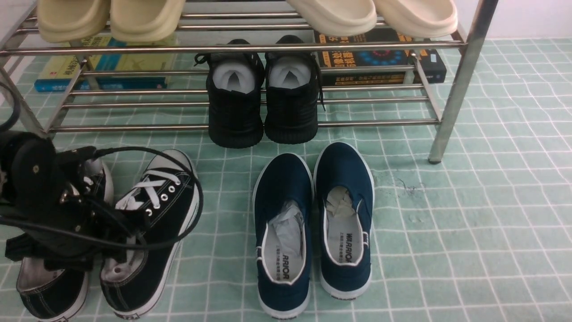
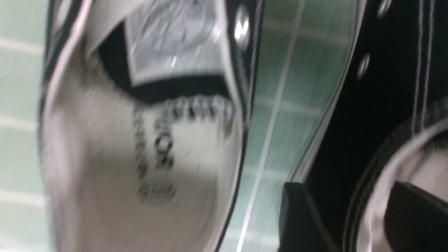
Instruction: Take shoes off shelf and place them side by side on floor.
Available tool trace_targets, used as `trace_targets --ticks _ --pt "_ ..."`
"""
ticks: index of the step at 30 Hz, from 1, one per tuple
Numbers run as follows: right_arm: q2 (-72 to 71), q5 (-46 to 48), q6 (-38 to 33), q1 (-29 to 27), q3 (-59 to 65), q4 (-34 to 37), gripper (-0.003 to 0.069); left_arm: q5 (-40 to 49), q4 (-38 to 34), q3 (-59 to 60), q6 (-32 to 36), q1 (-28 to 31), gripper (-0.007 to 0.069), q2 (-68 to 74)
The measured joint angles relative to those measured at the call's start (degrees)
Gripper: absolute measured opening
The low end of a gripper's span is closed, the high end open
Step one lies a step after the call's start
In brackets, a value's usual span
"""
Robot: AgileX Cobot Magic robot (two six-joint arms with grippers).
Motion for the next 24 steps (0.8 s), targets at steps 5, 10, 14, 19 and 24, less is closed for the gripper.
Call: trace_targets --ticks 5,10,14,19,24 --pt "0.0 0.0 0.0 0.0 0.0 0.0 0.0239 14.1 0.0 -8.0 6.6 0.0 0.0262 -4.9" --pt "0.0 0.0 0.0 0.0 0.0 0.0 0.0239 20.6 -0.4 -9.4 13.5 0.0 0.0041 -12.4" --pt "0.0 0.0 0.0 0.0 0.0 0.0 0.0239 21.3 -1.2 -5.5 17.3 0.0 0.0001 -21.9" --pt "0.0 0.0 0.0 0.0 0.0 0.0 0.0239 11.2 -3.9 6.7 18.9 0.0 0.0001 -36.6" --pt "0.0 0.0 0.0 0.0 0.0 0.0 0.0239 -2.9 -5.6 18.2 18.4 0.0 0.0001 -49.1"
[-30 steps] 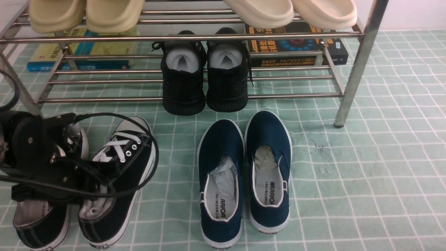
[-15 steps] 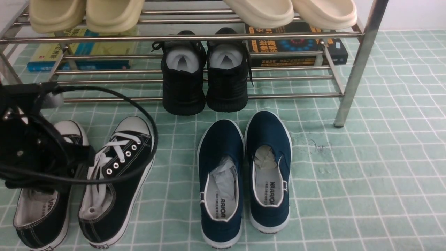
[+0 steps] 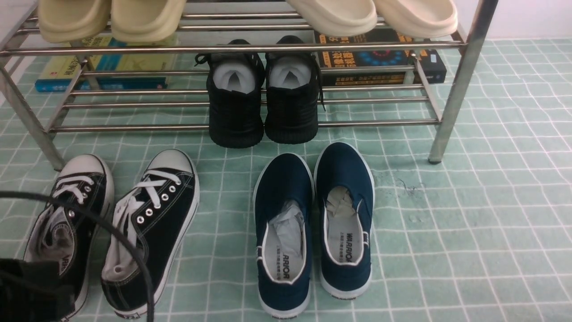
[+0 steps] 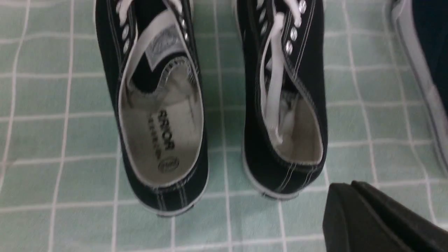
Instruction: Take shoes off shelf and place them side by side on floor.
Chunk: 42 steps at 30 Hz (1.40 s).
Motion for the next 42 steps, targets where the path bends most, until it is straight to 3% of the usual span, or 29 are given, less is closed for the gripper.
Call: trace_targets --ticks 2,6,25,29,36,42 --pt "0.0 0.0 0.0 0.0 0.0 0.0 0.0239 -8.1 -0.7 5.0 -0.1 0.0 0.0001 -5.0" --pt "0.0 0.0 0.0 0.0 0.0 0.0 0.0239 -14.4 -0.9 9.1 -0.1 0.0 0.0003 -8.9" --pt "0.0 0.0 0.0 0.0 0.0 0.0 0.0239 -11.4 0.0 10.7 -0.1 0.0 0.002 -10.2" --pt "0.0 0.0 0.0 0.0 0.0 0.0 0.0239 -11.7 1.7 11.6 -0.1 0.0 0.0026 -17.4" --pt "0.0 0.0 0.0 0.0 0.0 0.0 0.0239 -19.3 6.0 24.4 -3.8 3.2 0.003 -32.2" --pt "0.0 0.0 0.0 0.0 0.0 0.0 0.0239 -19.4 7.3 30.5 -4.6 4.7 0.0033 -34.0"
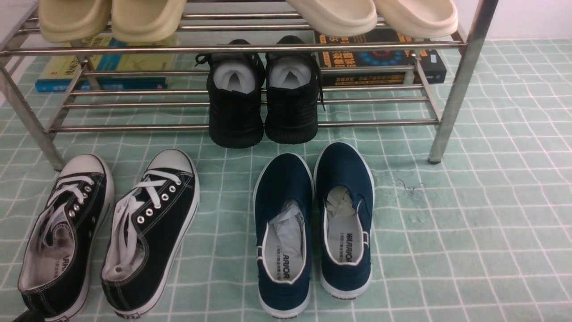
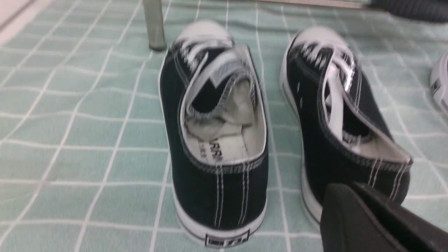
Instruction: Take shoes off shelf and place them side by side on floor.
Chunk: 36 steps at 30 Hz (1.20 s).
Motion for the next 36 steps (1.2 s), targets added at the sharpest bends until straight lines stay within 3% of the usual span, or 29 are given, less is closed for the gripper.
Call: trace_targets --ticks 36 --pt "0.0 0.0 0.0 0.0 0.0 0.0 0.0239 0.7 0.8 -0.1 0.0 0.0 0.0065 0.0"
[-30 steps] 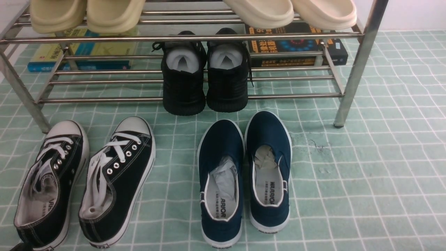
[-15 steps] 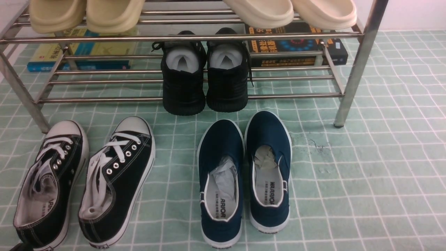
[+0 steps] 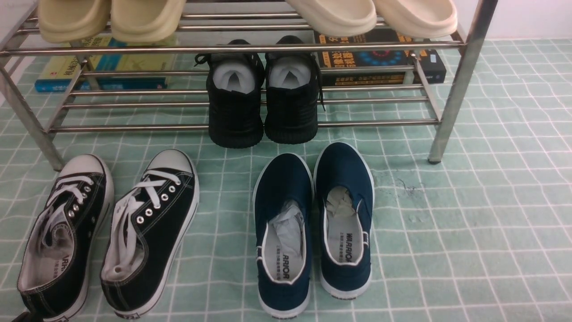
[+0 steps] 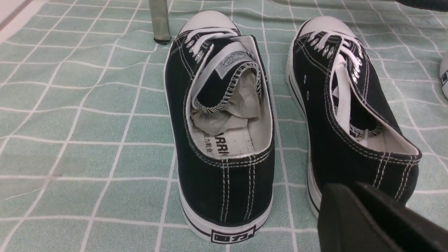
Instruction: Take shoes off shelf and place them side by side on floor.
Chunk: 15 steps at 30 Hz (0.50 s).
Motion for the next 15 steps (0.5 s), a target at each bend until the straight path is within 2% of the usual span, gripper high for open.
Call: trace_targets --ticks 15 --pt "0.0 0.0 0.0 0.0 0.0 0.0 0.0239 0.0 0.1 0.0 0.0 0.0 0.0072 0.0"
